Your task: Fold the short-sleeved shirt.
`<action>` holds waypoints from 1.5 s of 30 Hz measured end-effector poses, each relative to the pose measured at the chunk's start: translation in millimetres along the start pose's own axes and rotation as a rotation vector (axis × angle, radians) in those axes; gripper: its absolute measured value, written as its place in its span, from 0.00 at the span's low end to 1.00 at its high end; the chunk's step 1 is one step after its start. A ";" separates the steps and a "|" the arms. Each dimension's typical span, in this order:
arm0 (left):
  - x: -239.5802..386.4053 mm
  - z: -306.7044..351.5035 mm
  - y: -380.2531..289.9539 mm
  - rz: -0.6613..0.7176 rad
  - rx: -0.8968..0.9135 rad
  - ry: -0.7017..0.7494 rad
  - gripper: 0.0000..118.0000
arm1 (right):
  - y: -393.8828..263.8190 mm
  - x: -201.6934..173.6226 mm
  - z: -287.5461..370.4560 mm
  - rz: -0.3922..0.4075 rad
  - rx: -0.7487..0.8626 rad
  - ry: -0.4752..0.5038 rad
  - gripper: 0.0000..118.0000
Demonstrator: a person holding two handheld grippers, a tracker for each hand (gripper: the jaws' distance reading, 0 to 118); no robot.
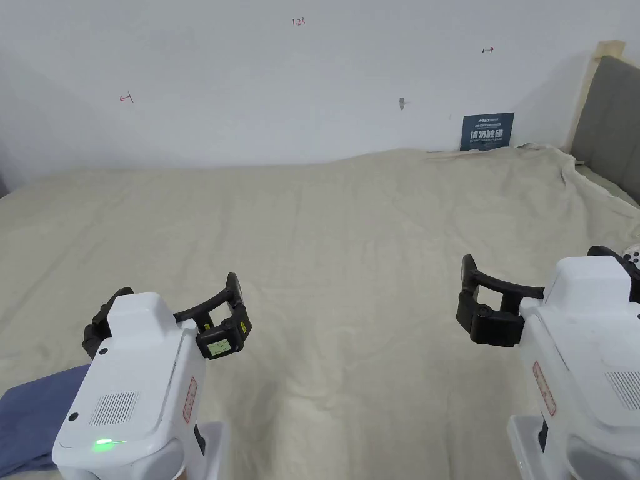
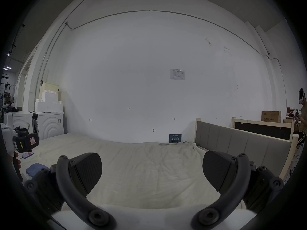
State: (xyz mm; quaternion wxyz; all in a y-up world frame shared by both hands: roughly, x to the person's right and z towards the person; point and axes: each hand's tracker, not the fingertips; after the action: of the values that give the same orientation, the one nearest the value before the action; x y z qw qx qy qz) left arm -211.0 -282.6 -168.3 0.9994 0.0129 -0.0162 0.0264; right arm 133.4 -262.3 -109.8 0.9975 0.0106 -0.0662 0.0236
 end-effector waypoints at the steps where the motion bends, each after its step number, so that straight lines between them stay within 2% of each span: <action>1: 0.0 -0.1 0.0 0.001 -0.001 0.000 1.00 | 0.0 0.2 0.0 -0.001 0.000 0.001 1.00; 11: 0.2 -0.3 -0.1 0.000 -0.001 0.001 1.00 | 2.0 0.7 0.4 -0.004 -0.019 -0.008 1.00; 14: -0.2 0.5 0.0 0.000 -0.005 0.000 1.00 | 5.7 -0.6 -3.7 -0.020 -0.076 -0.027 1.00; 15: -0.6 0.7 0.0 0.003 -0.006 -0.002 1.00 | 6.2 0.0 -4.9 -0.041 -0.111 -0.028 1.00; 18: -2.1 1.8 0.1 0.012 -0.009 -0.006 1.00 | 14.8 -0.4 -7.7 -0.184 -0.271 -0.026 1.00; 20: -3.0 2.3 0.2 0.015 -0.010 -0.007 1.00 | 18.9 1.3 -11.4 -0.235 -0.385 -0.066 1.00; 23: -3.4 2.5 1.5 0.015 -0.016 -0.006 1.00 | 24.4 0.8 -14.9 -0.226 -0.489 -0.127 1.00; 28: -3.3 3.9 4.0 0.020 -0.006 -0.016 1.00 | 29.9 1.8 -17.6 -0.238 -0.525 -0.137 1.00; 31: -3.4 3.1 5.3 0.025 -0.001 -0.017 1.00 | 34.5 -1.8 -19.4 -0.218 -0.542 -0.160 1.00; 37: -5.0 1.6 5.4 0.042 -0.004 -0.013 1.00 | 27.3 0.1 -25.0 -0.180 -0.514 -0.142 1.00; 41: -6.2 1.7 5.4 0.036 -0.005 -0.017 1.00 | 27.3 -2.8 -23.7 -0.119 -0.490 -0.113 1.00; 45: -6.2 1.6 5.7 0.029 -0.005 -0.018 1.00 | 28.7 -5.1 -23.4 -0.115 -0.487 -0.112 1.00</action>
State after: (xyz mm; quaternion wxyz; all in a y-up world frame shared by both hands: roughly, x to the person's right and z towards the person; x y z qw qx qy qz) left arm -217.5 -277.3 -166.7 0.9988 0.0104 -0.0255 0.0406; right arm 130.0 -233.4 -133.1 0.9651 -0.2251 -0.1244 -0.0503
